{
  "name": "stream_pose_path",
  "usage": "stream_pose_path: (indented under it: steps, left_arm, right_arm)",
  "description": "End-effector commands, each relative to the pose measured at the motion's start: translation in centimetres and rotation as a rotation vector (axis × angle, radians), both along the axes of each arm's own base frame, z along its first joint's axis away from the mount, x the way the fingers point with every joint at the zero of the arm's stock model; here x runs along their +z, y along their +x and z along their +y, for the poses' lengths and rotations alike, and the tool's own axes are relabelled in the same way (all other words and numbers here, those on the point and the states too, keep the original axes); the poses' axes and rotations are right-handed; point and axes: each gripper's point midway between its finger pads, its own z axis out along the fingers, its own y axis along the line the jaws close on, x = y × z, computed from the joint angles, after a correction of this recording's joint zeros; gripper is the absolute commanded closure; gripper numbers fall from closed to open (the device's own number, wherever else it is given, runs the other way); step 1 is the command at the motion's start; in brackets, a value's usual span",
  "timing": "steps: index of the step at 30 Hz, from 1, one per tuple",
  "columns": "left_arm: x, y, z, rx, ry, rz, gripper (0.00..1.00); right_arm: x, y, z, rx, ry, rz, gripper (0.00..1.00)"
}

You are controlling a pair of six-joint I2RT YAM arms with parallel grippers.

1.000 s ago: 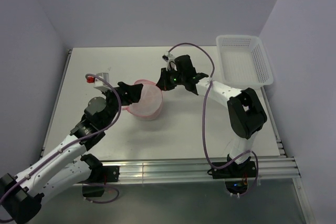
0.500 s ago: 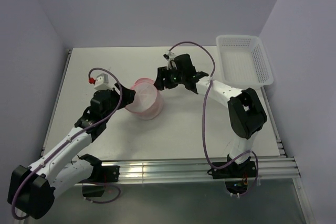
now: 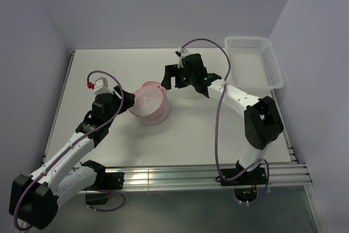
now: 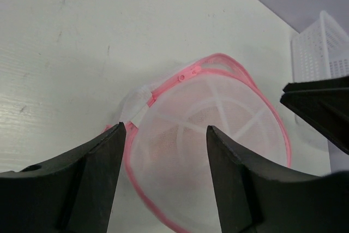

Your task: Place the bra in the laundry bag and zip it closed

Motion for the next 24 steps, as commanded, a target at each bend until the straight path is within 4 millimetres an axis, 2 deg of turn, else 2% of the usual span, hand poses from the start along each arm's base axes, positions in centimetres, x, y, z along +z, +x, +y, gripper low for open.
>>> stream_pose_path:
  steps: [1, 2, 4, 5, 7, 9, 11, 13, 14, 17, 20, 23, 24]
  left_arm:
    - [2.2, -0.2, 2.0, 0.103, -0.017, -0.066, 0.34]
    - [2.0, -0.3, 2.9, 0.143, -0.005, -0.067, 0.37]
    - [2.0, -0.4, 3.0, 0.149, -0.011, -0.064, 0.44]
    - [1.3, -0.5, 3.0, 0.148, -0.002, -0.040, 0.49]
    - [0.3, -0.5, 2.4, 0.120, 0.002, -0.004, 0.51]
    - [0.2, -0.5, 2.1, 0.104, 0.002, 0.010, 0.56]
    - [0.9, -0.3, 2.6, 0.125, 0.015, -0.012, 0.53]
    - [1.4, 0.1, 3.1, 0.158, 0.016, -0.030, 0.43]
    - [1.3, 0.4, 3.2, 0.157, 0.008, -0.026, 0.38]
    - [-0.3, 0.9, 2.9, 0.151, 0.015, 0.014, 0.36]
    - [-1.4, 0.9, 3.9, 0.206, 0.031, 0.024, 0.37]
    - [-0.5, 1.2, 3.7, 0.202, -0.005, -0.025, 0.39]
    - [-0.3, 1.2, 3.6, 0.192, -0.008, -0.034, 0.40]
  right_arm:
    - [5.3, -0.2, -1.4, -0.058, 0.039, -0.139, 0.04]
    - [5.3, -0.5, -1.7, -0.063, 0.040, -0.140, 0.04]
    - [6.2, -1.4, -1.8, -0.055, 0.063, -0.153, 0.07]
    - [6.3, -1.8, -1.8, -0.051, 0.066, -0.155, 0.08]
    - [6.1, -2.9, -1.7, -0.047, 0.068, -0.146, 0.11]
    - [6.5, -4.1, -1.3, -0.021, 0.093, -0.144, 0.18]
    - [6.2, -5.3, -0.4, 0.007, 0.101, -0.141, 0.23]
    - [6.5, -6.0, 0.3, 0.032, 0.105, -0.139, 0.33]
    - [6.6, -6.6, 1.1, 0.064, 0.110, -0.131, 0.33]
    - [6.5, -6.8, 2.3, 0.097, 0.106, -0.113, 0.30]
    - [5.6, -6.7, 3.8, 0.112, 0.068, -0.102, 0.18]
    - [3.9, -5.7, 4.0, 0.072, 0.026, -0.062, 0.16]
    - [3.5, -5.4, 4.0, 0.057, 0.021, -0.053, 0.20]
